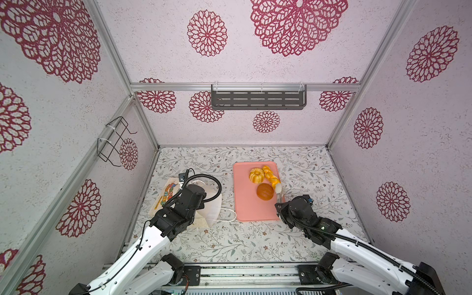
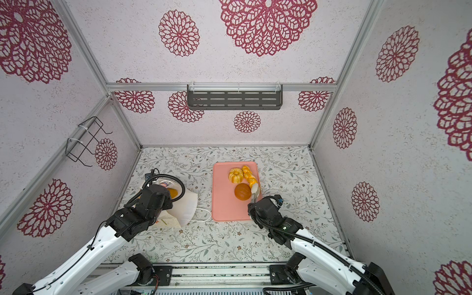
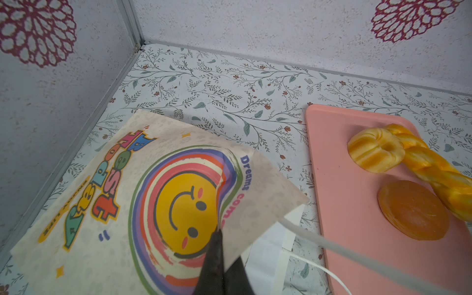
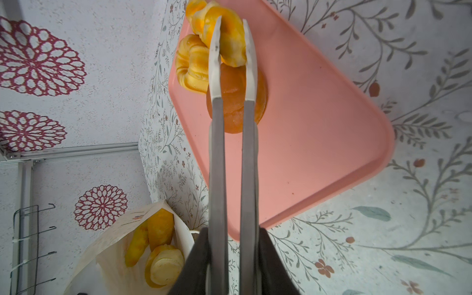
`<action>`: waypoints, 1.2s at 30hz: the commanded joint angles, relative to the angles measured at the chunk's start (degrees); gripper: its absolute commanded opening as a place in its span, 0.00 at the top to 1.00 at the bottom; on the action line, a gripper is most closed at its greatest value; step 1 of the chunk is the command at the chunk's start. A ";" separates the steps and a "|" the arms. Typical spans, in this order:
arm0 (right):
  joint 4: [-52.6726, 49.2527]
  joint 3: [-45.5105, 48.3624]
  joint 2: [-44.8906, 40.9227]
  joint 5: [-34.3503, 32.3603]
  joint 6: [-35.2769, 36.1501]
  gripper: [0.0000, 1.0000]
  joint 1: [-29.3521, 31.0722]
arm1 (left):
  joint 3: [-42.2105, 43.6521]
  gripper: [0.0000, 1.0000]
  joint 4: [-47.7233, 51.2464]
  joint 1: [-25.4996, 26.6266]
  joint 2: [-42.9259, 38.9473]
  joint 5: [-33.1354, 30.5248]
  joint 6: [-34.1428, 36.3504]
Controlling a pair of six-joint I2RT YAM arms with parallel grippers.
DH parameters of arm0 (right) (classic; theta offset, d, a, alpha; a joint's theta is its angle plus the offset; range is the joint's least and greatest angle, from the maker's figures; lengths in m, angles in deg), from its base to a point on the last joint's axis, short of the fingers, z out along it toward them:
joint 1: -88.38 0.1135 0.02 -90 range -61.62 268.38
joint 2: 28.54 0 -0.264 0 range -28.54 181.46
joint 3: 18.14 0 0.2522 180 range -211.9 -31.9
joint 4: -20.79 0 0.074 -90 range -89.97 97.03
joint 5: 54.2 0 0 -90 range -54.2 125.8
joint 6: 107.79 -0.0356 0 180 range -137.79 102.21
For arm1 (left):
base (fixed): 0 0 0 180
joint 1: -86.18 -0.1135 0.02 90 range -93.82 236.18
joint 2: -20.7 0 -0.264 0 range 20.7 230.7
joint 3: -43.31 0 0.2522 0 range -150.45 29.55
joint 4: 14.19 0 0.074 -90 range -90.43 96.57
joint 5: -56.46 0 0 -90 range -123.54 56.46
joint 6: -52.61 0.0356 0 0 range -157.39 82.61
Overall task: Take the fake bread out of the paper bag
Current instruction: 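Lower the twisted bread onto the pink tray beside the other breads, then open the tongs and adjust the breads on the tray with the right gripper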
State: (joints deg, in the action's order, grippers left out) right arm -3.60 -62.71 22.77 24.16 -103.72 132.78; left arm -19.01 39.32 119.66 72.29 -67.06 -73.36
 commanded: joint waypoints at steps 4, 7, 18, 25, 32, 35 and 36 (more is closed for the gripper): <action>4.53 0.89 -1.18 2.12 -2.12 0.73 0.62 | 0.04 1.00 -1.42 -0.24 -0.53 0.11 0.57; 2.44 1.41 -2.59 2.03 -2.14 0.65 0.99 | 0.28 1.00 -1.21 -0.22 -0.79 0.25 0.47; -8.19 2.53 -11.66 1.61 -0.18 0.56 0.95 | 1.01 1.00 -1.00 -0.17 -2.46 0.12 0.24; -12.08 -4.09 -9.84 7.16 15.50 0.66 -0.77 | 0.42 1.00 -0.59 -0.22 -2.45 0.25 0.19; -16.69 -16.35 3.19 20.96 36.80 1.00 -8.96 | 0.13 1.00 0.60 -0.24 -3.77 0.15 0.02; -17.40 -22.81 10.52 23.89 41.87 1.00 -9.95 | 0.13 1.00 1.09 -0.25 -4.46 -0.09 -0.27; -17.32 -24.69 12.76 24.68 42.75 1.00 -9.95 | 0.05 1.00 1.25 -0.22 -4.65 -0.20 -0.40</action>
State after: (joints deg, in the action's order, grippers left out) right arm -21.09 -82.05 31.58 42.83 -70.58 123.23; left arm -18.35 40.70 119.66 68.64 -67.04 -73.16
